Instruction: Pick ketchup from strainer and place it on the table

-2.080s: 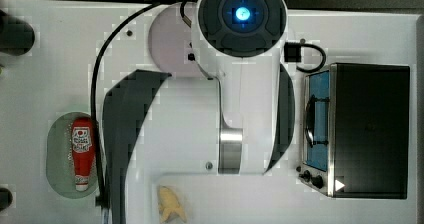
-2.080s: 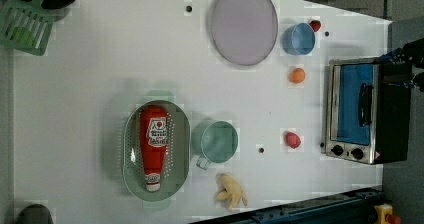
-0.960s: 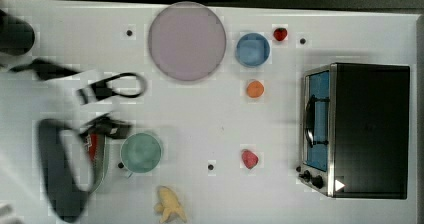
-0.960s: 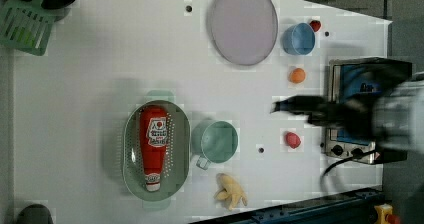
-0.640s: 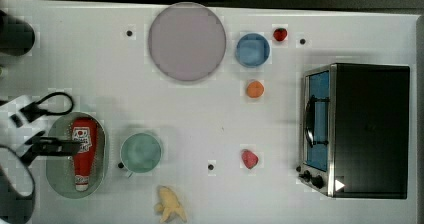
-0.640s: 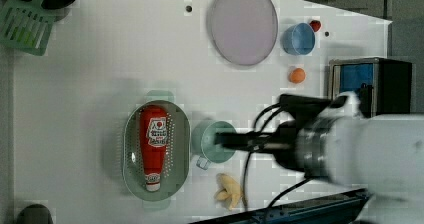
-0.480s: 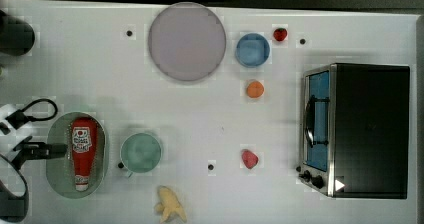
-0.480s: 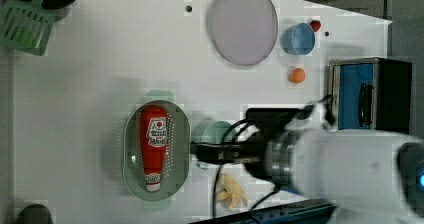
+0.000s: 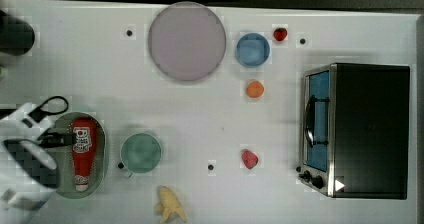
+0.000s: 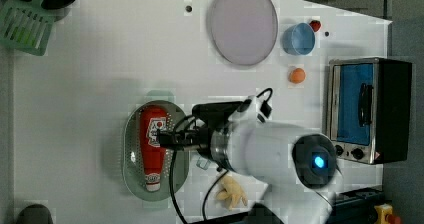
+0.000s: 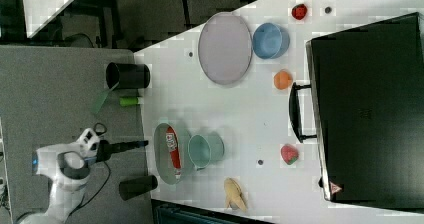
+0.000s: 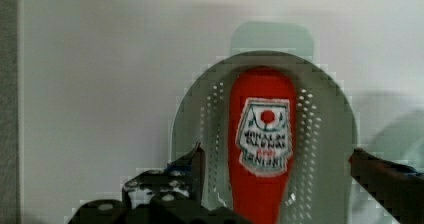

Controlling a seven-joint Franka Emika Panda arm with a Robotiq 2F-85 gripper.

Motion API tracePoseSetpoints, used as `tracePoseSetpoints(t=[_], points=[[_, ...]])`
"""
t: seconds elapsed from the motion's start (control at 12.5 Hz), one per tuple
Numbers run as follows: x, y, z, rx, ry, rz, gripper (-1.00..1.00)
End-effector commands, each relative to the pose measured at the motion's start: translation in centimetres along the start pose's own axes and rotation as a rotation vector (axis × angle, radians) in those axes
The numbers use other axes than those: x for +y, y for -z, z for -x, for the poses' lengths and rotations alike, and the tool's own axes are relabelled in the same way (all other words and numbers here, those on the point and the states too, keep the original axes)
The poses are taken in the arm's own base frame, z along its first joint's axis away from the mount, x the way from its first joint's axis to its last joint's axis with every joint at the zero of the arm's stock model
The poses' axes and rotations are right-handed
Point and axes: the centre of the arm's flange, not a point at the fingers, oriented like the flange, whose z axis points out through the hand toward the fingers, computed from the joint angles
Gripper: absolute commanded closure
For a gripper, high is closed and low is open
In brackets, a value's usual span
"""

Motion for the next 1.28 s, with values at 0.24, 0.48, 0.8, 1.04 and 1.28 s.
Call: tracePoseSetpoints(t=[0.24,0.48,0.8,1.04,1.28], points=[[1.4,-7.7,-0.6,-0.016,-0.100,-0.026,-1.00],[1.5,-11.8,-0.3,-0.017,-0.099,-0.037,-1.00],[1.6,-15.6,-0.3,-0.032,-0.147,-0.054,-1.00],[1.6,-16.3,-0.7,-0.026,-0.150,-0.062,-0.42],[1.3,-14.6,-0.3,-0.012,-0.137,-0.052,-0.18]])
